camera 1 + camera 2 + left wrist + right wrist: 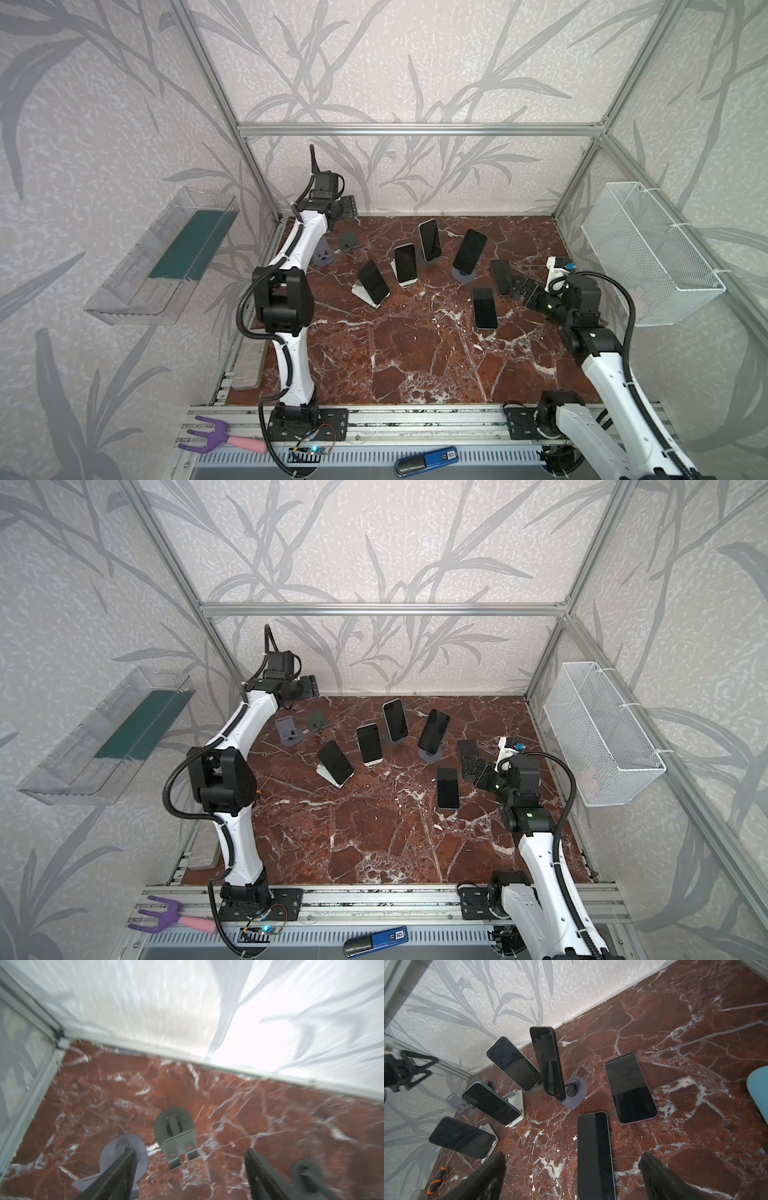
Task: Remove the phone from the phone stand
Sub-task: Place the phone stand at the top-left of the table, then remove the phone from the phone stand.
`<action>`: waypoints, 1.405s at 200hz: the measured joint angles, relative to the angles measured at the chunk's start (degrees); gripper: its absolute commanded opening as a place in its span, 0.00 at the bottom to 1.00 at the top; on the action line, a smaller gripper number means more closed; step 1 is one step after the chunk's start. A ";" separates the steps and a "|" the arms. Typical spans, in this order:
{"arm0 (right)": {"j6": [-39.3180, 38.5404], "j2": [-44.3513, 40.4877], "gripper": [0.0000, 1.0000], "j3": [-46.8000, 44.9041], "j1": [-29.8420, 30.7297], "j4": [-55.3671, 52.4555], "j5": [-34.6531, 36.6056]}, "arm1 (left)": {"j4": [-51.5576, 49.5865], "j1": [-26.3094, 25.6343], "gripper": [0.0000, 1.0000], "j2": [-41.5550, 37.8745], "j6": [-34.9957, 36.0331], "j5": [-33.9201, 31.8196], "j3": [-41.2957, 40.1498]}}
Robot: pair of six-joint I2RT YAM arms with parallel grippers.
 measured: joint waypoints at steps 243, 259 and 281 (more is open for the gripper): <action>-7.78 29.97 0.97 27.12 49.00 3.76 19.19 | 32.57 -1.79 0.82 -47.25 -28.26 4.15 -57.99; -9.46 33.40 0.97 30.08 50.99 4.61 19.93 | 33.11 -0.39 0.82 -47.47 -29.77 4.44 -58.38; -11.41 35.28 0.96 30.97 52.54 7.02 19.93 | 34.34 1.79 0.81 -47.50 -32.37 4.72 -59.25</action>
